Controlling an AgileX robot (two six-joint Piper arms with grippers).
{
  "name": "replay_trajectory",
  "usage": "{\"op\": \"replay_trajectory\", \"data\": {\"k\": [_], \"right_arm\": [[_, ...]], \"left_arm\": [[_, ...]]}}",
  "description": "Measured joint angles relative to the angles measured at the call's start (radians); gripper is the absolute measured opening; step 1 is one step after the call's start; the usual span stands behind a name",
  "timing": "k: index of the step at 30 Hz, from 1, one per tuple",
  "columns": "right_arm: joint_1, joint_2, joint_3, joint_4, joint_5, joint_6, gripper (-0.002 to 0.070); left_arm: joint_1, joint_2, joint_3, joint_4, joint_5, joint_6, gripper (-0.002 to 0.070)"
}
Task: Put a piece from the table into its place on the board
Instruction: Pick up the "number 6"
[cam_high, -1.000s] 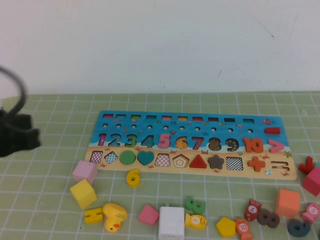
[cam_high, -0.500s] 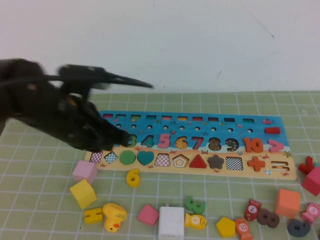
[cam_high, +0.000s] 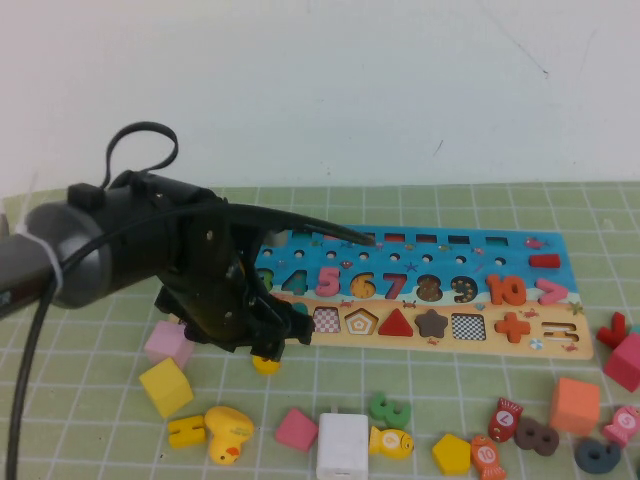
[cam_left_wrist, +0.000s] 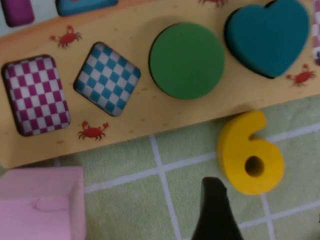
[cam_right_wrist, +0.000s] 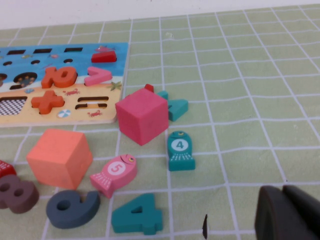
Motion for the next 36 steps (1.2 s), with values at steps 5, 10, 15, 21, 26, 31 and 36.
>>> {"op": "replay_trajectory", "data": {"k": [5, 10, 15, 21, 26, 31, 36], "right_arm": [[0.0, 0.0, 0.0, 0.0, 0.0, 0.0, -0.0003], [0.0, 0.0, 0.0, 0.0, 0.0, 0.0, -0.0003], [0.0, 0.0, 0.0, 0.0, 0.0, 0.0, -0.0003], [0.0, 0.0, 0.0, 0.0, 0.0, 0.0, -0.0003], [0.0, 0.0, 0.0, 0.0, 0.0, 0.0, -0.0003], [0.0, 0.0, 0.0, 0.0, 0.0, 0.0, -0.0003], [0.0, 0.0, 0.0, 0.0, 0.0, 0.0, -0.0003]], "left_arm": [[0.0, 0.054, -0.041, 0.006, 0.0, -0.006, 0.0408], [0.0, 0.107, -0.092, 0.024, 0.013, -0.014, 0.041], [0.0, 0.139, -0.101, 0.03, 0.016, -0.014, 0.041], [0.0, 0.146, -0.101, 0.035, 0.021, -0.014, 0.041], [0.0, 0.15, -0.106, 0.035, 0.035, -0.01, 0.0381], [0.0, 0.156, -0.107, 0.037, 0.043, 0.005, 0.0279], [0.0, 0.156, -0.107, 0.035, 0.058, 0.009, 0.0257]]}}
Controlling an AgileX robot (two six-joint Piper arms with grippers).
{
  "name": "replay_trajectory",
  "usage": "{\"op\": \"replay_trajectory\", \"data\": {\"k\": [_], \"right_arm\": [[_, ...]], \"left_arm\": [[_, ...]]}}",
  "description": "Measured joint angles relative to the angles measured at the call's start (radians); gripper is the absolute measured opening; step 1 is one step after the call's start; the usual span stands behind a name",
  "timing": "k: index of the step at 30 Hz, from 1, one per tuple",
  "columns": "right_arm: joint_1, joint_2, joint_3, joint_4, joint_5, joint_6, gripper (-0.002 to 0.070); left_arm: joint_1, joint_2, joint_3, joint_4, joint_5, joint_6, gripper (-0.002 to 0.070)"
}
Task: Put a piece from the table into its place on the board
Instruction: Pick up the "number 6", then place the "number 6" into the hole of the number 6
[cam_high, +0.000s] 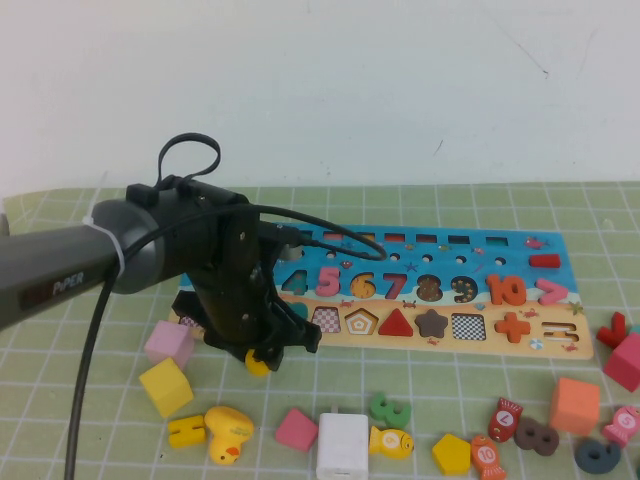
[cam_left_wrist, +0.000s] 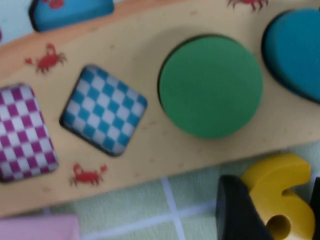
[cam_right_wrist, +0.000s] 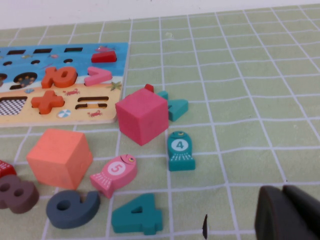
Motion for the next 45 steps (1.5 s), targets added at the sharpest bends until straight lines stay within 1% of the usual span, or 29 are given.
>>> {"op": "replay_trajectory", "data": {"k": [6, 10, 13, 17, 20, 22, 26, 31, 34, 39, 42, 45], "right_arm": [[0.0, 0.0, 0.0, 0.0, 0.0, 0.0, -0.0003], [0.0, 0.0, 0.0, 0.0, 0.0, 0.0, -0.0003], [0.0, 0.0, 0.0, 0.0, 0.0, 0.0, -0.0003], [0.0, 0.0, 0.0, 0.0, 0.0, 0.0, -0.0003], [0.0, 0.0, 0.0, 0.0, 0.0, 0.0, -0.0003], [0.0, 0.0, 0.0, 0.0, 0.0, 0.0, -0.0003], [0.0, 0.0, 0.0, 0.0, 0.0, 0.0, -0.0003], [0.0, 0.0, 0.0, 0.0, 0.0, 0.0, -0.0003], [0.0, 0.0, 0.0, 0.0, 0.0, 0.0, -0.0003], [0.0, 0.0, 0.0, 0.0, 0.0, 0.0, -0.0003], [0.0, 0.0, 0.0, 0.0, 0.0, 0.0, -0.0003], [0.0, 0.0, 0.0, 0.0, 0.0, 0.0, -0.0003]], "left_arm": [[-0.004, 0.0, -0.058, -0.069, 0.121, 0.028, 0.0257], [-0.039, 0.0, -0.149, -0.096, 0.107, 0.057, 0.0257], [-0.078, 0.0, -0.203, -0.1, 0.015, 0.064, 0.0257], [-0.122, 0.0, -0.226, -0.159, -0.193, 0.071, 0.0257], [-0.14, 0.002, -0.226, -0.178, -0.311, 0.086, 0.0257], [-0.14, 0.007, -0.226, -0.183, -0.356, 0.098, 0.0257], [-0.132, 0.029, -0.226, -0.191, -0.379, 0.03, 0.0257], [-0.13, 0.074, -0.243, -0.189, -0.327, 0.0, 0.0257], [-0.13, 0.127, -0.302, -0.16, -0.244, -0.007, 0.0257], [-0.13, 0.235, -0.483, -0.022, -0.045, -0.061, 0.0257], [-0.13, 0.283, -0.58, 0.027, 0.044, -0.084, 0.0257], [-0.13, 0.319, -0.628, 0.046, 0.1, -0.087, 0.0257]]}}
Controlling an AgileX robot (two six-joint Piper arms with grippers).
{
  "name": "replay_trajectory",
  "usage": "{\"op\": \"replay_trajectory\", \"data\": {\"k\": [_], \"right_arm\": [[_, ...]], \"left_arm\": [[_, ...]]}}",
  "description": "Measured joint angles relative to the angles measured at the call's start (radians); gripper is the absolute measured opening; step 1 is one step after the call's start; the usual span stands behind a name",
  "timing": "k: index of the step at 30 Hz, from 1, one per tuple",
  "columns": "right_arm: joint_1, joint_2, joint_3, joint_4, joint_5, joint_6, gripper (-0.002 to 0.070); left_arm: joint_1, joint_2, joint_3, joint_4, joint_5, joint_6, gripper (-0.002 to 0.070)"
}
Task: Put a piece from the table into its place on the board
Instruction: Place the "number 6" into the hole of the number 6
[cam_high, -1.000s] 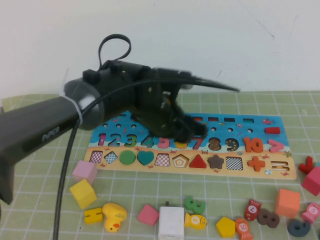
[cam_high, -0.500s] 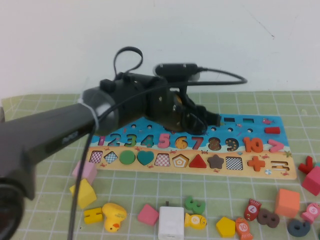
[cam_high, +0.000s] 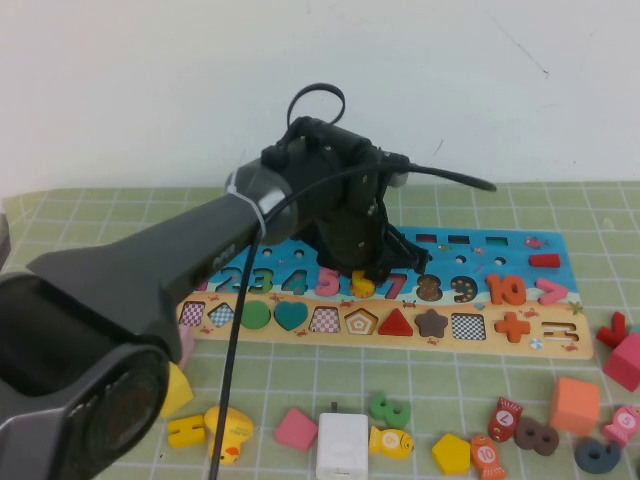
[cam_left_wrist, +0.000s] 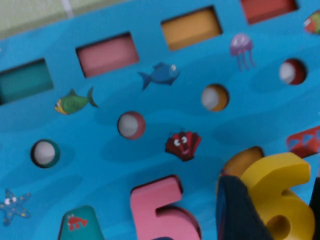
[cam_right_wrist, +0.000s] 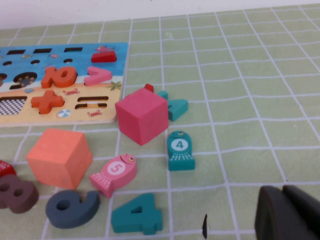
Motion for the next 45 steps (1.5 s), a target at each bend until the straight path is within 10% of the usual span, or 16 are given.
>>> {"op": "replay_trajectory", "data": {"k": [45], "right_arm": [[0.0, 0.0, 0.0, 0.0, 0.0, 0.017, -0.0003]], "left_arm": [[0.0, 0.04, -0.023, 0.002, 0.014, -0.022, 0.0257]]}}
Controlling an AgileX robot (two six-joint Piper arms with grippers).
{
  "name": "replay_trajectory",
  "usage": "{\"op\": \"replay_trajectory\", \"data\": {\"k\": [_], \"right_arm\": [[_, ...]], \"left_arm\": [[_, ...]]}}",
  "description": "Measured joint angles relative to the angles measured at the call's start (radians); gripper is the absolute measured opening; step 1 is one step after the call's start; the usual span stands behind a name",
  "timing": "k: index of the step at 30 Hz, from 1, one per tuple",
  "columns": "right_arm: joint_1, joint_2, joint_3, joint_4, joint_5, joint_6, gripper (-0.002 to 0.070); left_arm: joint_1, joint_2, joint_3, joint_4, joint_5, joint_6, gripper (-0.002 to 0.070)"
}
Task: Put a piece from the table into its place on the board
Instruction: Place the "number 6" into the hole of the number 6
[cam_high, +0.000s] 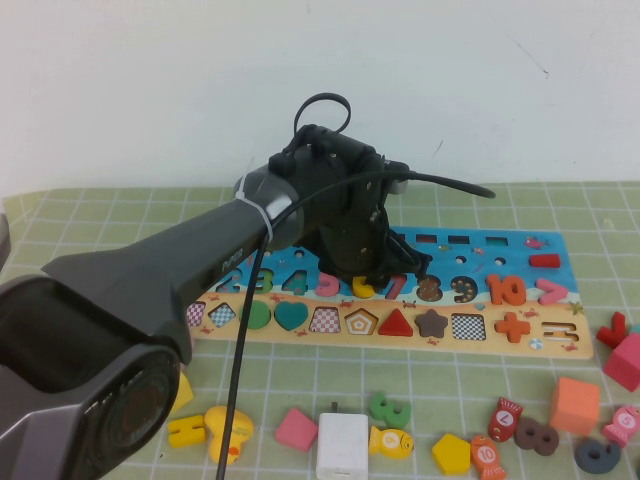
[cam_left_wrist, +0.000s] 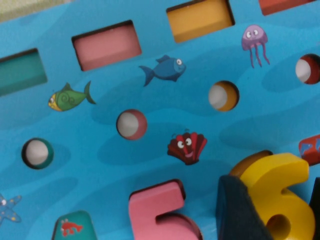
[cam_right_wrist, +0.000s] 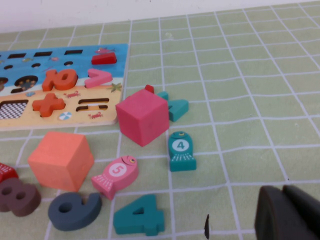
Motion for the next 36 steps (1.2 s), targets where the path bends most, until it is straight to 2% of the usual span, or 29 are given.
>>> {"op": "replay_trajectory", "data": {"k": [36], "right_arm": [[0.0, 0.0, 0.0, 0.0, 0.0, 0.0, -0.0003]], "left_arm": [[0.0, 0.005, -0.009, 0.025, 0.035, -0.082, 0.0257]]}}
